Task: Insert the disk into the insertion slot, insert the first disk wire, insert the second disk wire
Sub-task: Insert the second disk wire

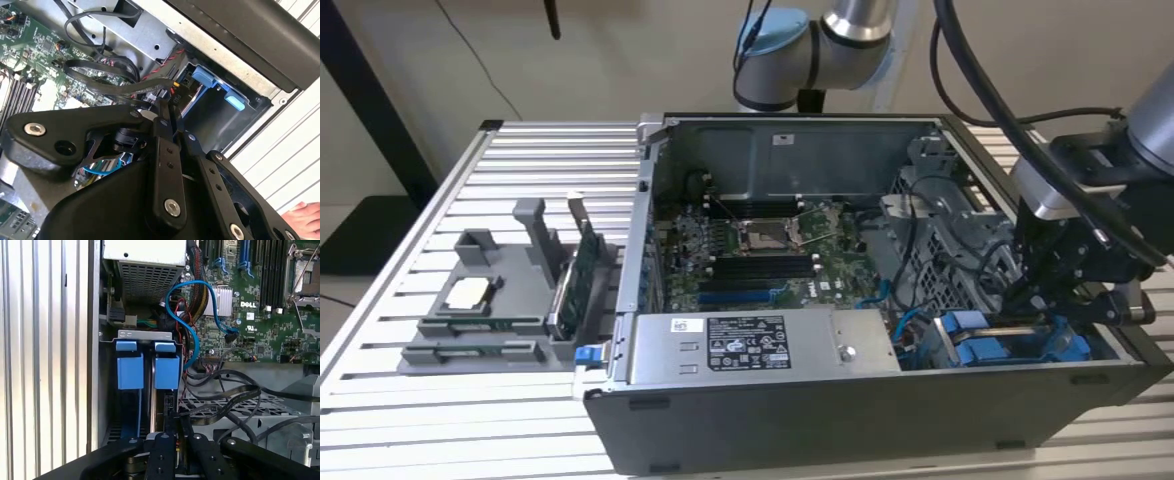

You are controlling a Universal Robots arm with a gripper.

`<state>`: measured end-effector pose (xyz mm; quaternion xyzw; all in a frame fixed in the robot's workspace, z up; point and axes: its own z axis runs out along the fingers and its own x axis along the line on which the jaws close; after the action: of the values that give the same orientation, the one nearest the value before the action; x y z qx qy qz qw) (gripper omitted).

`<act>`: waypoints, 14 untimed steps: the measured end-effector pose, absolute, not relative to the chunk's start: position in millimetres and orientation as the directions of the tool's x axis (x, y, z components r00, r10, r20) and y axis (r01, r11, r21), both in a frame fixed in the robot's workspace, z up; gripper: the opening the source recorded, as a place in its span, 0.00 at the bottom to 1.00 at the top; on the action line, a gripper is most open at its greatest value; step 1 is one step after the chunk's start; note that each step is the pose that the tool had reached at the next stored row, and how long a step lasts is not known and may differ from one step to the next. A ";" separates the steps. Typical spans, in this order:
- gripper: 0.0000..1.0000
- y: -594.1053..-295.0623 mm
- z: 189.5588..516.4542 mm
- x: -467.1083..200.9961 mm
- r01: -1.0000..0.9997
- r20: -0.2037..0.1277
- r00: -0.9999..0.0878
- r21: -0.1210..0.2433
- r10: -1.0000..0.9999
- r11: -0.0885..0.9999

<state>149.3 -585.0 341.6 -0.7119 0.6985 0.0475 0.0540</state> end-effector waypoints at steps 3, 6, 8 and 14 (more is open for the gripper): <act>0.16 -585.2 342.1 149.3 -1.000 -0.143 0.020 -0.010 -0.990 -0.018; 0.16 -585.7 342.2 149.3 -1.000 -0.143 0.020 -0.010 -0.990 -0.018; 0.16 -586.3 342.1 149.3 -1.000 -0.143 0.020 -0.010 -0.990 -0.018; 0.16 -586.9 340.8 148.4 -1.000 -0.140 0.020 -0.013 -0.990 -0.018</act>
<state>148.4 -586.9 340.8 -0.7121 0.6986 0.0455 0.0538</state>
